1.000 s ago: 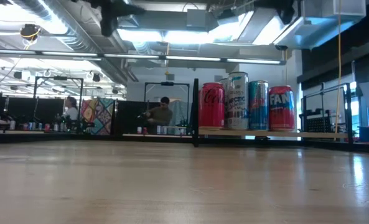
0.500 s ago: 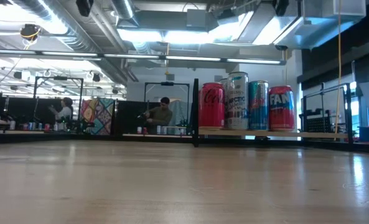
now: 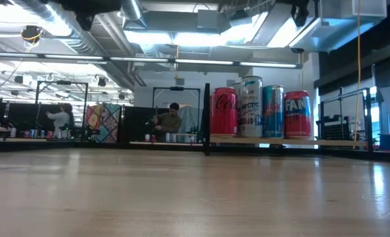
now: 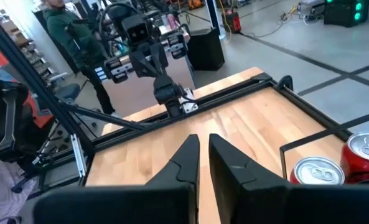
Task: Place canned beverage on shelf
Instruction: Return to Home Position
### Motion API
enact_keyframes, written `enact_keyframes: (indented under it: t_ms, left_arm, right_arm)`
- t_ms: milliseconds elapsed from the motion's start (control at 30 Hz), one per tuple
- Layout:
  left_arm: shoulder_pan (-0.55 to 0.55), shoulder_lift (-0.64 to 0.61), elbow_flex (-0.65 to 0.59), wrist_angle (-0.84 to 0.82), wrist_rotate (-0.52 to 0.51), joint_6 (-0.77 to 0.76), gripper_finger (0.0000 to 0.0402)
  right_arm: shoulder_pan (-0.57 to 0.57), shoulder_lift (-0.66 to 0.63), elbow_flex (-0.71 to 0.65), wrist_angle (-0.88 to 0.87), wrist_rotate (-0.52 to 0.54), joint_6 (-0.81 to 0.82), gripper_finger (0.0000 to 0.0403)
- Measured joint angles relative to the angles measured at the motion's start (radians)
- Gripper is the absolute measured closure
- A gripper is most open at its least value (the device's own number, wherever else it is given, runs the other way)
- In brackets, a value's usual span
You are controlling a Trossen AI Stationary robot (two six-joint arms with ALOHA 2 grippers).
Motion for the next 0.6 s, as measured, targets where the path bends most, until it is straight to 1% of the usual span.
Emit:
enact_keyframes:
  t_ms: [100,200,267,400,500,600]
  left_arm:
    - [-0.010,-0.057,-0.087,0.066,0.000,-0.006,0.0382]
    - [-0.020,-0.114,-0.170,0.183,0.001,-0.002,0.0382]
    - [-0.026,-0.164,-0.214,0.225,0.026,0.022,0.0382]
    - [-0.030,-0.242,-0.275,0.228,0.080,0.029,0.0382]
    - [-0.030,-0.288,-0.306,0.228,0.082,0.009,0.0382]
    - [-0.030,-0.318,-0.315,0.211,0.079,0.010,0.0382]
  right_arm:
    - [0.000,-0.037,-0.076,0.065,0.000,-0.006,0.0377]
    - [0.000,-0.076,-0.176,0.141,-0.019,-0.001,0.0377]
    - [0.000,-0.105,-0.245,0.204,-0.011,0.012,0.0377]
    - [0.000,-0.182,-0.385,0.318,0.017,0.052,0.0377]
    - [0.000,-0.239,-0.477,0.365,0.018,0.079,0.0377]
    - [0.000,-0.287,-0.551,0.374,0.004,0.119,0.0377]
